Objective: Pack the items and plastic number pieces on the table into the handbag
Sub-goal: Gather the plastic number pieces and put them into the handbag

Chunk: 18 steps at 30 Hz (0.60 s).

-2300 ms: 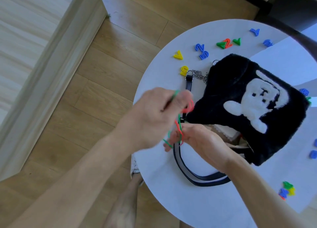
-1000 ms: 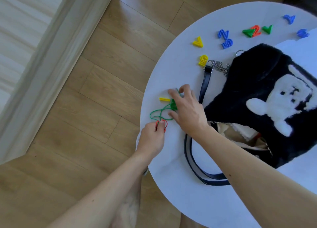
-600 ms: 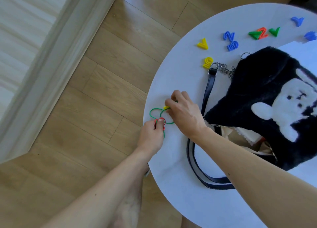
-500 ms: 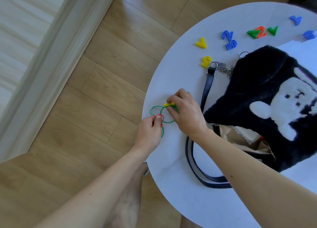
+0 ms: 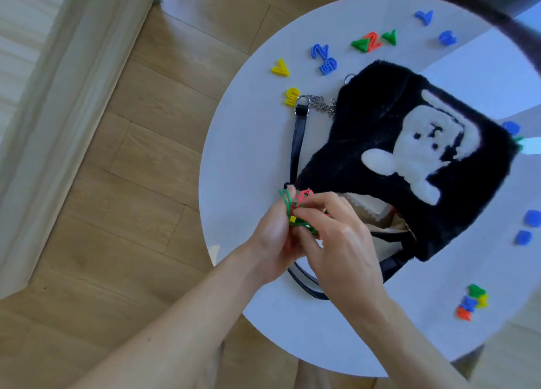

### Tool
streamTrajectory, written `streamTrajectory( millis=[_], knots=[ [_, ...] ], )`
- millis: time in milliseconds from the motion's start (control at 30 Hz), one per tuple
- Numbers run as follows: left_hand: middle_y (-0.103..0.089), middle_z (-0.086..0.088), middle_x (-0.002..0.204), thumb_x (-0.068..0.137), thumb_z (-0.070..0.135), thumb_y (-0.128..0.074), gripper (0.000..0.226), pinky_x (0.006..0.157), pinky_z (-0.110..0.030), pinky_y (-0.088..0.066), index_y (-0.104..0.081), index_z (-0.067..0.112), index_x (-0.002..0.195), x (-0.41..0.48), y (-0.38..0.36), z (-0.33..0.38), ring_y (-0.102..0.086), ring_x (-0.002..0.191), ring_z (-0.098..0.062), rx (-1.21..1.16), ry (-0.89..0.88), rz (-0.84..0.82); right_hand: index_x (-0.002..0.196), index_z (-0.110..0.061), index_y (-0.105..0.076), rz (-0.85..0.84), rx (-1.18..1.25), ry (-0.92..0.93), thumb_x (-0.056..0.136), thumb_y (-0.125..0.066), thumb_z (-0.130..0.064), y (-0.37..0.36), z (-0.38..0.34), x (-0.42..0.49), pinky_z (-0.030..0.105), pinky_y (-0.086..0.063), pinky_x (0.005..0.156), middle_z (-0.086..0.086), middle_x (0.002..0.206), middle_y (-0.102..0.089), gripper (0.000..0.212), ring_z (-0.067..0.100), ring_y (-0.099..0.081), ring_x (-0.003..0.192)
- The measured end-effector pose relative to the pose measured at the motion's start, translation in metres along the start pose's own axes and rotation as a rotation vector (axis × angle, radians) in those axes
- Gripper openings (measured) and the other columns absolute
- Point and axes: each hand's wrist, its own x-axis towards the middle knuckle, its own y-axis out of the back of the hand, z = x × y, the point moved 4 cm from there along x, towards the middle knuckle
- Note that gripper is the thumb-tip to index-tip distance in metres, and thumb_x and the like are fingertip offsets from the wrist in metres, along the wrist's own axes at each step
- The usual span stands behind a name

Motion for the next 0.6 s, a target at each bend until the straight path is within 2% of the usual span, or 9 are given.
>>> streamTrajectory(
  millis=[100, 200, 267, 333, 400, 467, 533, 600],
  knots=[
    [-0.071, 0.008, 0.081, 0.102, 0.054, -0.038, 0.045, 0.062, -0.02, -0.052, -0.071, 0.026, 0.091, 0.001, -0.024, -0.014, -0.068, 0.076, -0.01, 0.145, 0.014, 0.073, 0.094, -0.004, -0.075, -0.007, -0.016, 0.001, 0.08, -0.065, 0.008, 0.019, 0.01, -0.018, 0.039, -0.057, 0.066, 0.002, 0.109, -0.068, 0.021, 0.021, -0.065, 0.093],
    [-0.06, 0.01, 0.063, 0.103, 0.042, -0.045, 0.038, 0.05, -0.015, -0.046, -0.061, 0.022, 0.075, 0.007, -0.034, -0.022, -0.058, 0.063, -0.007, 0.229, -0.045, 0.141, 0.116, -0.004, -0.073, -0.01, 0.031, 0.021, 0.084, -0.066, 0.004, 0.037, 0.02, -0.031, 0.028, -0.055, 0.088, 0.001, 0.126, -0.068, 0.033, 0.016, -0.066, 0.112],
    [-0.048, 0.009, 0.058, 0.105, 0.04, -0.042, 0.038, 0.045, -0.015, -0.041, -0.051, 0.019, 0.074, 0.011, -0.045, -0.025, -0.047, 0.055, -0.006, 0.27, -0.085, 0.132, 0.121, -0.007, -0.071, 0.012, 0.065, 0.038, 0.088, -0.066, 0.001, 0.048, 0.027, -0.038, 0.02, -0.05, 0.094, -0.002, 0.129, -0.068, 0.035, 0.012, -0.064, 0.116],
    [-0.042, 0.007, 0.057, 0.106, 0.034, -0.039, 0.037, 0.044, -0.018, -0.034, -0.048, 0.016, 0.075, 0.016, -0.053, -0.03, -0.039, 0.052, -0.009, 0.29, -0.094, 0.119, 0.117, -0.009, -0.072, 0.08, 0.152, 0.002, 0.089, -0.063, 0.002, 0.059, 0.039, -0.039, 0.02, -0.05, 0.092, -0.004, 0.12, -0.07, 0.031, 0.01, -0.065, 0.112],
    [-0.04, 0.006, 0.052, 0.107, 0.033, -0.037, 0.04, 0.038, -0.018, -0.025, -0.044, 0.017, 0.071, 0.021, -0.059, -0.035, -0.034, 0.044, -0.009, 0.322, -0.091, 0.109, 0.111, -0.011, -0.071, 0.222, 0.188, -0.118, 0.088, -0.06, 0.002, 0.07, 0.068, -0.035, 0.018, -0.049, 0.085, -0.007, 0.109, -0.066, 0.028, 0.008, -0.062, 0.1],
    [-0.036, 0.004, 0.053, 0.106, 0.036, -0.037, 0.039, 0.036, -0.018, -0.02, -0.039, 0.017, 0.073, 0.026, -0.065, -0.04, -0.03, 0.041, -0.009, 0.369, -0.089, 0.087, 0.114, -0.013, -0.065, 0.304, 0.017, -0.233, 0.083, -0.065, -0.006, 0.073, 0.105, -0.027, 0.025, -0.047, 0.085, -0.004, 0.109, -0.056, 0.031, 0.014, -0.054, 0.099],
    [-0.036, 0.004, 0.052, 0.106, 0.035, -0.037, 0.037, 0.035, -0.017, -0.019, -0.037, 0.016, 0.074, 0.03, -0.067, -0.046, -0.029, 0.041, -0.008, 0.408, -0.082, 0.089, 0.12, -0.014, -0.055, 0.211, -0.289, -0.293, 0.074, -0.074, -0.025, 0.064, 0.137, -0.017, 0.034, -0.041, 0.089, 0.005, 0.116, -0.049, 0.051, 0.024, -0.047, 0.105],
    [-0.038, 0.005, 0.05, 0.106, 0.034, -0.037, 0.037, 0.035, -0.017, -0.018, -0.037, 0.016, 0.074, 0.035, -0.07, -0.052, -0.03, 0.041, -0.008, 0.437, -0.078, 0.097, 0.12, -0.015, -0.05, 0.092, -0.482, -0.29, 0.065, -0.079, -0.034, 0.052, 0.158, -0.007, 0.038, -0.036, 0.09, 0.01, 0.119, -0.046, 0.065, 0.03, -0.045, 0.106]
  ],
)
